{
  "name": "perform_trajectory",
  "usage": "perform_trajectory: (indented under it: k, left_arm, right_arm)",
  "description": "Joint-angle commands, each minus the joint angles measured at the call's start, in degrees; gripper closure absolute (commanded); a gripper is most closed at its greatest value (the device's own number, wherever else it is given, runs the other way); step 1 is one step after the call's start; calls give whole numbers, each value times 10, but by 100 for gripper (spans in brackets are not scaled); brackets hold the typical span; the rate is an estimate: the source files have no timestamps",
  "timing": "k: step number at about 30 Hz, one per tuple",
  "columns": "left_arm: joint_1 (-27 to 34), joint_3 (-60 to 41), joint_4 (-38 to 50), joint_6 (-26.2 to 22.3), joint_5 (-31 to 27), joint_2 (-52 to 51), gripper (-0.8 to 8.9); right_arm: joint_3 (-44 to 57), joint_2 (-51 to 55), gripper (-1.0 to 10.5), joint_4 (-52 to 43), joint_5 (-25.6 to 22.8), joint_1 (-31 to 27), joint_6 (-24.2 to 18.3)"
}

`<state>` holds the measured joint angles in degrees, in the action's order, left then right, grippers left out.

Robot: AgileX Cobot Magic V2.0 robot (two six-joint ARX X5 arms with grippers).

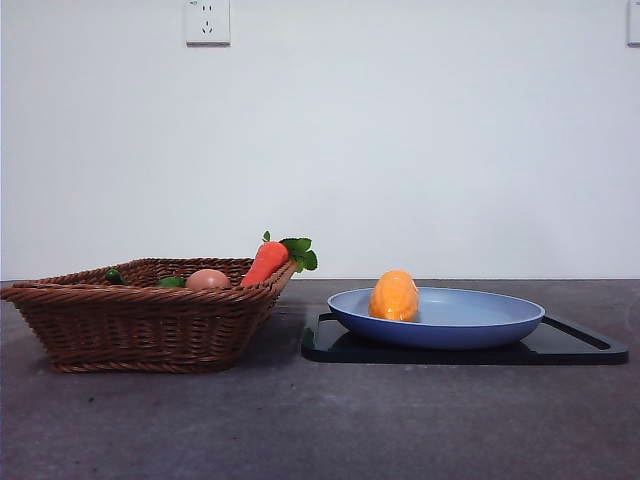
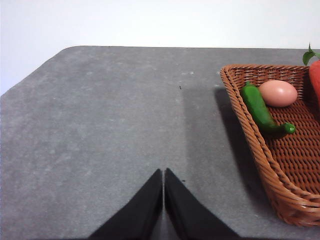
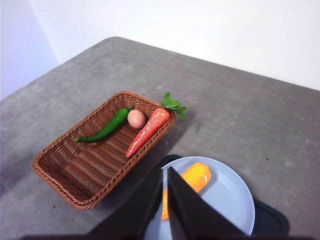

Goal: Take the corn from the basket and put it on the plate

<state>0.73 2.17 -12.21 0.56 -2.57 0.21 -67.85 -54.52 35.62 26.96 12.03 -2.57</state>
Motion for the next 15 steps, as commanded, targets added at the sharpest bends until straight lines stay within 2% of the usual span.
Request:
perform_trajectory:
  k: [1,15]
  left_arm:
    - [1,-2,-31,8,0,1,805]
    - [1,-2,-30,8,0,1,805]
  right_arm:
    - [-4,-4,944,-5,0,2,2]
    - [-4,-4,944,-7,0,2,2]
